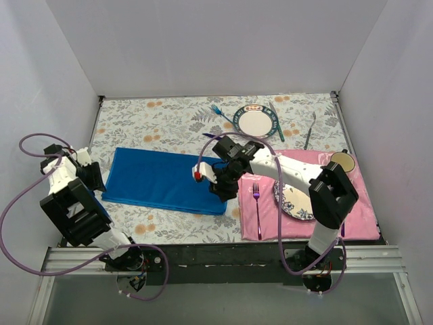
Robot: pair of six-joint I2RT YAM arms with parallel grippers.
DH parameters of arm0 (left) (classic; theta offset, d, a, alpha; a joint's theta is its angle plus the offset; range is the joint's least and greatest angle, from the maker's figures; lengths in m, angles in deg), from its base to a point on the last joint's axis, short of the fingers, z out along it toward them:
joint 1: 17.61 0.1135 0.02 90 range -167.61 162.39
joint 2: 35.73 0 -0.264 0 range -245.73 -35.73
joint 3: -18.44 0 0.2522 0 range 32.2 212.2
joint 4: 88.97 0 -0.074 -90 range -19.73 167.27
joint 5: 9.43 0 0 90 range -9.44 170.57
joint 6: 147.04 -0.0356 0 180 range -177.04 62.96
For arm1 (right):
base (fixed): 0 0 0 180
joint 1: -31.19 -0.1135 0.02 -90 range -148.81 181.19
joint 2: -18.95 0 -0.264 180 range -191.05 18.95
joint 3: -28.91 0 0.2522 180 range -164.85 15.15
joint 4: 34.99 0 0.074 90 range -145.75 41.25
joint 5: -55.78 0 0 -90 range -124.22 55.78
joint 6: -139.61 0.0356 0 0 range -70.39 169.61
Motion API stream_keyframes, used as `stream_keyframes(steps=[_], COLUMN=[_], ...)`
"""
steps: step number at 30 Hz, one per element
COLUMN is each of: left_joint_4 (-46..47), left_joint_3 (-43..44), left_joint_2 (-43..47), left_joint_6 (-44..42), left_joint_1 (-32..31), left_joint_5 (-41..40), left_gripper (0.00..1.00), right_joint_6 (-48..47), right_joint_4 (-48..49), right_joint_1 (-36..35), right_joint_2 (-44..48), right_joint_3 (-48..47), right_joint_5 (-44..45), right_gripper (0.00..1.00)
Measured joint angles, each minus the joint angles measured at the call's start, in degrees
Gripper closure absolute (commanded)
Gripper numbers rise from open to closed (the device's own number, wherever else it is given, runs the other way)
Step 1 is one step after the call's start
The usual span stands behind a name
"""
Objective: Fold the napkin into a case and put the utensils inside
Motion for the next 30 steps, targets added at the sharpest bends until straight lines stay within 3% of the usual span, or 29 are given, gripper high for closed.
stream_keyframes(steps=[6,18,30], left_joint_4=[-0.8,-0.8,-0.7], left_joint_3=[0.3,2.6,3.0], left_joint_2=[-1.3,-5.9,-6.5], left_joint_6=[-0.4,0.0,0.1], left_joint_1=[0.0,0.0,0.0], left_joint_5=[0.7,0.7,0.2], left_gripper=[0.51,0.49,0.49], right_joint_6=[-0.6,-2.4,-3.9], right_joint_4=[0.4,5.1,9.3], right_joint_1=[-2.1,-7.0,-7.4], right_joint_2=[1.2,-0.3,-0.6], right_joint_3=[6.8,10.1,12.4], right_joint_5=[1.8,4.6,9.1], right_gripper=[0.52,0.53,0.75])
